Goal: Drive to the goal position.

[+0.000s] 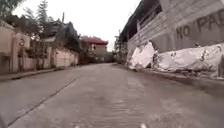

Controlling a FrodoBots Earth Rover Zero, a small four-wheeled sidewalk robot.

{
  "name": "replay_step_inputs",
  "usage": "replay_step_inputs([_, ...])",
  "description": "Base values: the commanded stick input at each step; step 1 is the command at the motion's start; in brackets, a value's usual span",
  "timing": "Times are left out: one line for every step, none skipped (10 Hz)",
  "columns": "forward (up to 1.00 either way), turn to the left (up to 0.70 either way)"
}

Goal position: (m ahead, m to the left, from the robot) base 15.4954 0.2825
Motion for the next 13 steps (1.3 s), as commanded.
replay_step_inputs([1.0, 0.0])
replay_step_inputs([1.0, 0.0])
replay_step_inputs([1.0, 0.0])
replay_step_inputs([1.0, 0.0])
replay_step_inputs([1.0, 0.0])
replay_step_inputs([1.0, 0.0])
replay_step_inputs([1.0, 0.0])
replay_step_inputs([1.0, 0.0])
replay_step_inputs([1.0, 0.0])
replay_step_inputs([1.0, 0.0])
replay_step_inputs([1.0, 0.0])
replay_step_inputs([1.0, 0.0])
replay_step_inputs([1.0, 0.0])
